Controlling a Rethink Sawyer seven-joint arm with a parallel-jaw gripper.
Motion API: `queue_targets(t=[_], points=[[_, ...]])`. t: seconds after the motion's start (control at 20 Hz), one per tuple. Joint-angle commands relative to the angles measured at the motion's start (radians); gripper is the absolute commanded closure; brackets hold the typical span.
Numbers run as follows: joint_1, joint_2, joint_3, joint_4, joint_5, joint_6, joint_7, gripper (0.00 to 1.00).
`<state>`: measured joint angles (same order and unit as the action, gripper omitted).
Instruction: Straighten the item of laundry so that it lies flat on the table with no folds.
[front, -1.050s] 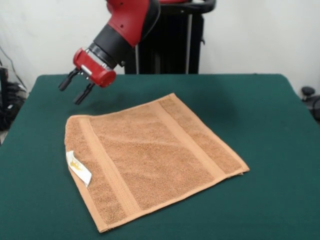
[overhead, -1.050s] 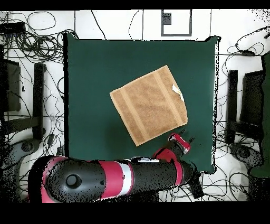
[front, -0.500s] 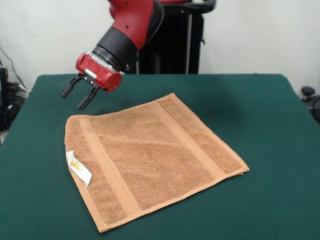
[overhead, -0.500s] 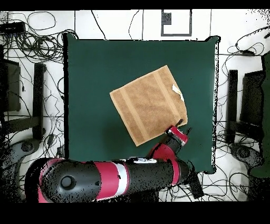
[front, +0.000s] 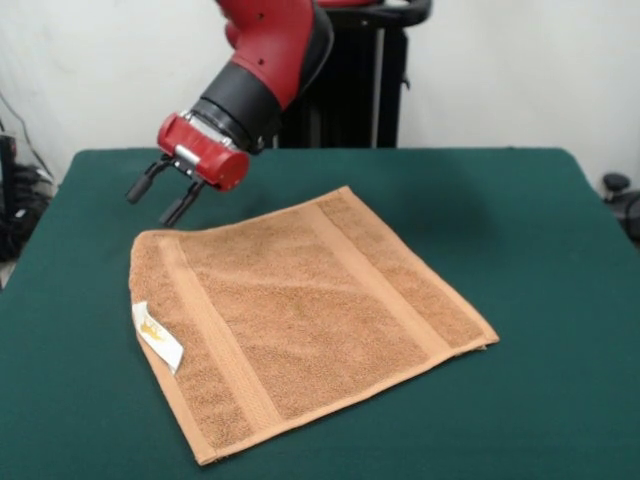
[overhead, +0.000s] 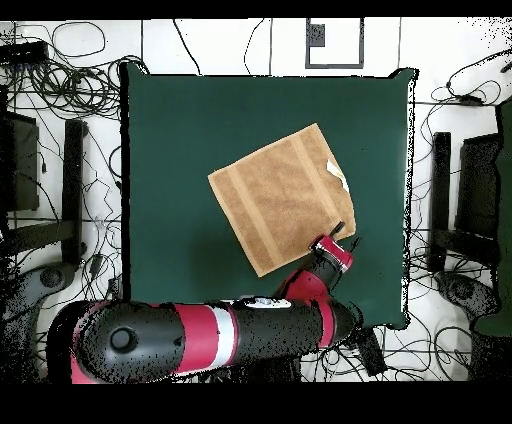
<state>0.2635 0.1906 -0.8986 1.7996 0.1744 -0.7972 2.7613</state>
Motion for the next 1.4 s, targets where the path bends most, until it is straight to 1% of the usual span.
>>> queue_targets(t=[0.05, 0.15, 0.2, 0.25, 0.3, 0.35, 0.65, 0.85, 1.1, 1.4], points=[[-0.055, -0.068, 0.219, -0.114, -0.170, 0.120, 0.037, 0.00], [-0.141, -0.213, 0.340, -0.121, -0.386, 0.289, 0.062, 0.00], [-0.198, -0.295, 0.422, -0.112, -0.490, 0.386, 0.067, 0.00], [-0.245, -0.359, 0.492, -0.101, -0.561, 0.466, 0.059, 0.00], [-0.278, -0.402, 0.541, -0.089, -0.599, 0.517, 0.049, 0.00], [-0.306, -0.427, 0.580, -0.082, -0.617, 0.553, 0.038, 0.00], [-0.386, -0.465, 0.690, -0.071, -0.645, 0.608, 0.001, 0.00], [-0.403, -0.491, 0.716, -0.055, -0.639, 0.609, 0.004, 0.00], [-0.367, -0.518, 0.694, -0.036, -0.602, 0.600, 0.020, 0.00], [-0.333, -0.569, 0.667, -0.004, -0.594, 0.620, 0.020, 0.00]])
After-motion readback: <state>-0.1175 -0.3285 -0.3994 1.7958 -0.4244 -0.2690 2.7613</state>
